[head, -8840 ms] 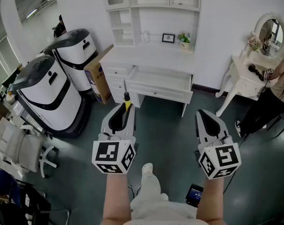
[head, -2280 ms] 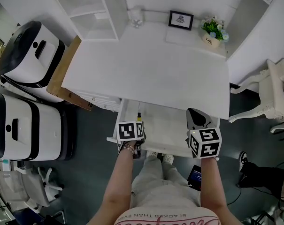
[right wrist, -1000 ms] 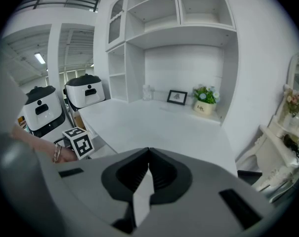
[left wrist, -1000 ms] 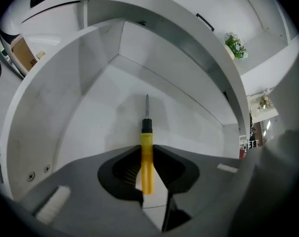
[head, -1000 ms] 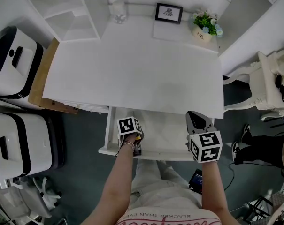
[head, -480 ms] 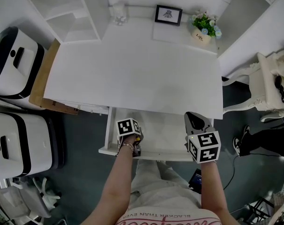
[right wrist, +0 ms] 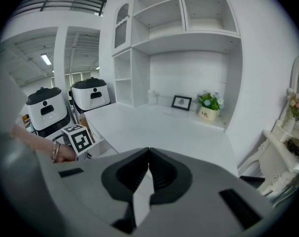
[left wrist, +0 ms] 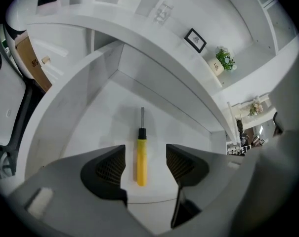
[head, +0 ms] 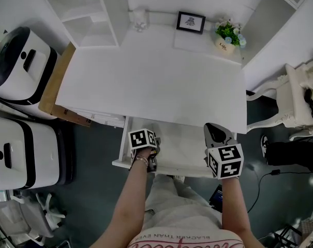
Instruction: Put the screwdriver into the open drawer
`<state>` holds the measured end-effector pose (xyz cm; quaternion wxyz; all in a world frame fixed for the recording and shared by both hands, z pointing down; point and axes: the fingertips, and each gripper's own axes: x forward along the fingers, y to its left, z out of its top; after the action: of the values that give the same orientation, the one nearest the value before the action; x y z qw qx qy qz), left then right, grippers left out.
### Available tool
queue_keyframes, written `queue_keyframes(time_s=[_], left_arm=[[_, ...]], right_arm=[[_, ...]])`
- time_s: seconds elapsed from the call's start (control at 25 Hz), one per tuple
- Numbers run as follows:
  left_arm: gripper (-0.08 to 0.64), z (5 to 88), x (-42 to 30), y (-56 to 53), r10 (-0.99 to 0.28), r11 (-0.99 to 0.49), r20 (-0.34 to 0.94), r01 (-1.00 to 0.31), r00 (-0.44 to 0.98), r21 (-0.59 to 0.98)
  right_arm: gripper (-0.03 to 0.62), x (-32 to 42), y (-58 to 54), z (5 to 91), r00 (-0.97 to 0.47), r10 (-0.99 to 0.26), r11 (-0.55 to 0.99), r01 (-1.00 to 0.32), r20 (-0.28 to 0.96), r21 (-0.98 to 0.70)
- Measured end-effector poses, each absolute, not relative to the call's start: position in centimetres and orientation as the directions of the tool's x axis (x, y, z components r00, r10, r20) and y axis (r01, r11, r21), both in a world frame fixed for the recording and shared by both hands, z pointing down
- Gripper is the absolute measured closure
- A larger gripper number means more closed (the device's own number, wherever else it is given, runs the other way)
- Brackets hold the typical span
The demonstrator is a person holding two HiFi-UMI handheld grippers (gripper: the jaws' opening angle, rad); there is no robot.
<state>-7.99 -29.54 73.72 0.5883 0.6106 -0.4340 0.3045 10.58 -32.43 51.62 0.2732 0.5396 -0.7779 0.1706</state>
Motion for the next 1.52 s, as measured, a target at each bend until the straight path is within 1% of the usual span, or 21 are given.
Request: queue_keyframes(time_s=[0.52, 0.8, 1.08, 1.28, 1.52], left_arm=[[0.308, 68.2, -8.8, -30.0, -0.302, 0.048, 0.852, -0.886, 0.428, 0.462], [0.310, 64.4, -9.2, -30.3, -0.396, 0.022, 0.821, -0.890, 0.411, 0.456], [0.314, 59.7, -9.8, -30.9, -0.504, -0.019, 0.762, -0.887, 0.407, 0.461], [0.341, 56.8, -10.3, -31.2, -0.576, -0.060, 0.709, -0.886, 0.407, 0.459], [0.390, 51.7, -10.5, -32.5, -0.678, -0.144, 0.630, -0.909, 0.379, 0.392]], right_arm=[[0.584, 10.3, -32.4, 47.4, -0.307, -0.794, 0.380, -0.924, 0.525, 0.035], [0.584, 10.3, -32.2, 45.0, -0.332, -0.817, 0.394, -0.918, 0.472, 0.036], [0.584, 10.1, -32.0, 42.1, -0.347, -0.846, 0.397, -0.917, 0.404, 0.045], [0.584, 10.0, -31.1, 40.6, -0.354, -0.856, 0.407, -0.911, 0.376, 0.067], [0.584, 10.4, -31.0, 37.8, -0.357, -0.874, 0.407, -0.908, 0.329, 0.098]])
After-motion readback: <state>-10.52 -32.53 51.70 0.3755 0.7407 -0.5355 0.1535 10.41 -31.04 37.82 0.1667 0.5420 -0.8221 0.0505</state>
